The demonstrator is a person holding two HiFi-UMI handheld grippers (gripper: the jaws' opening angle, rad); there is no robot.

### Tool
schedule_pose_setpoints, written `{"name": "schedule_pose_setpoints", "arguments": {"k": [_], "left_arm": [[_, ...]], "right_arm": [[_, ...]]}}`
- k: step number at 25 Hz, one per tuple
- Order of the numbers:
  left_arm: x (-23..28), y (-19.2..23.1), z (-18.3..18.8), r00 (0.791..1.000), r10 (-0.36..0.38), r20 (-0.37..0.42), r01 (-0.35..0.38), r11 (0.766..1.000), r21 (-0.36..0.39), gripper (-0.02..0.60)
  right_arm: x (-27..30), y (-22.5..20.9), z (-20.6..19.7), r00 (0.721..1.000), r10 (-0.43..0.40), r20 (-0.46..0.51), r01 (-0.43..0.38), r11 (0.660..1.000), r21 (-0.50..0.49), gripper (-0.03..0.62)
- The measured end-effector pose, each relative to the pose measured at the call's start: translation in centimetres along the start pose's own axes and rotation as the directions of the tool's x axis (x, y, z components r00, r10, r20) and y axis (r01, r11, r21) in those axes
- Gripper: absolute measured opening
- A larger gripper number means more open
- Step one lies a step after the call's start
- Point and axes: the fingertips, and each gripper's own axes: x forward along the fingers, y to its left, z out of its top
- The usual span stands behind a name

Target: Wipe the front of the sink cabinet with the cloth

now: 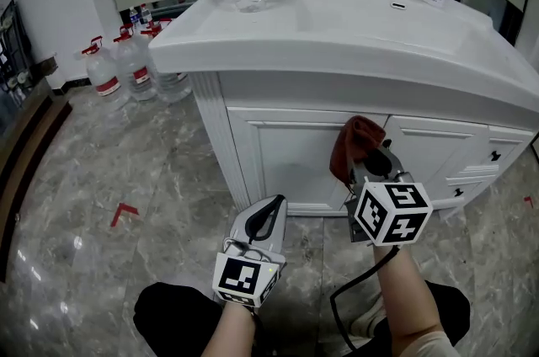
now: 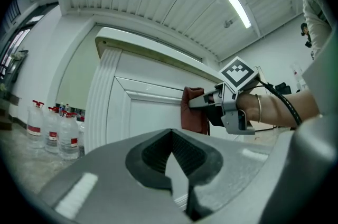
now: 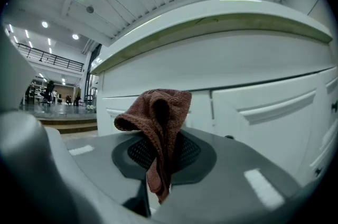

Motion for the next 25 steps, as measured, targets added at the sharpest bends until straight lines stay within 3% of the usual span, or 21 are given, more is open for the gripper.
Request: {"name": "schedule_pose_setpoints", "arguments": {"k": [7,14,19,25], "left_arm": [[-3.5,5.4,-0.3,0.993,0.114,-0.022,-0.113,0.994,0.009,0.001],[-6.1,8.2,-2.5,0.986,0.164,-0.043,-0.165,0.986,-0.011,0.001],[-6.9,8.4,-3.3,0.985,0.163,-0.06,-0.165,0.986,-0.03,0.001],[-4.9,5.8,-4.7,0.992,0.105,-0.068,-0.111,0.991,-0.08,0.001]], "right_arm": [[4.2,9.1,-4.5,0.986,0.152,-0.069,-0.152,0.988,0.012,0.078],[7.4,16.6,-8.2,0.959,0.259,-0.12,-0.263,0.965,-0.021,0.078],[9.3,17.8,-10.0,0.956,0.26,-0.138,-0.269,0.962,-0.054,0.078],[8.4,14.9,-10.1,0.966,0.219,-0.141,-0.232,0.969,-0.084,0.08]]}}
